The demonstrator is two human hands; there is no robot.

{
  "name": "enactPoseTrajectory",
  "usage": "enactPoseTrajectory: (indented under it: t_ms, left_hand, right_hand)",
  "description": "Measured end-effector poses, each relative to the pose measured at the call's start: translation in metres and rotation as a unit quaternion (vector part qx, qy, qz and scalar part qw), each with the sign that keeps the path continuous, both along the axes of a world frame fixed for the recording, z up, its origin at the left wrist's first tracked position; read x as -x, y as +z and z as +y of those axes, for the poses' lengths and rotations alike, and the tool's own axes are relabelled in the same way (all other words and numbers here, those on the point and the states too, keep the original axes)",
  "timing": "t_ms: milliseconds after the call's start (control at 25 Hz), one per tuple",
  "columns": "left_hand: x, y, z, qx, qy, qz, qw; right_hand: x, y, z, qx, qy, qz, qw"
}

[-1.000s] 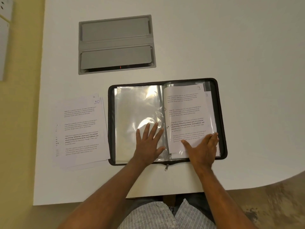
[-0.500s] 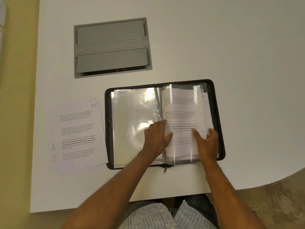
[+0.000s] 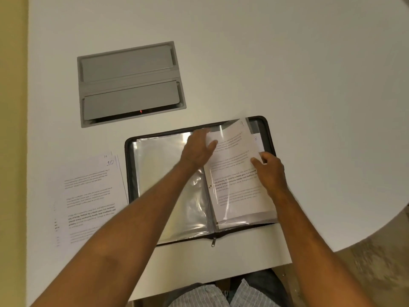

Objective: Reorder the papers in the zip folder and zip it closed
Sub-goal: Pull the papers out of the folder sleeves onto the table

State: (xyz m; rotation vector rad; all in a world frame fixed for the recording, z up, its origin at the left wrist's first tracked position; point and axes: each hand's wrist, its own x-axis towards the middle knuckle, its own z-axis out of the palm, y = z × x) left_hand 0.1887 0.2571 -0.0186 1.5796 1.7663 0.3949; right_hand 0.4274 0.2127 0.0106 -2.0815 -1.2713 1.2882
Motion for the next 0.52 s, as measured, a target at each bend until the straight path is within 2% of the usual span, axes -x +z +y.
enactPoseTrajectory:
  t_ms: [120, 240, 320, 520]
  left_hand:
    - [0.003, 0.007, 0.034, 0.008, -0.022, -0.008, 1.0]
    - [0.003, 0.006, 0.056, 0.056, -0.054, -0.031, 0.996]
    - [0.002, 0.005, 0.064, 0.065, -0.079, -0.016, 0.995]
    - [0.002, 0.006, 0.073, 0.055, -0.027, -0.051, 0.997]
  right_hand:
    - [-0.011, 0.006, -0.007, -0.016, -0.033, 0.03, 0.999]
    - [-0.019, 0.005, -0.014, -0.022, -0.054, 0.06, 0.996]
    - [-0.019, 0.004, -0.016, -0.021, -0.055, 0.068, 0.996]
    - [-0.019, 0.001, -0.012, -0.018, -0.065, 0.057, 0.996]
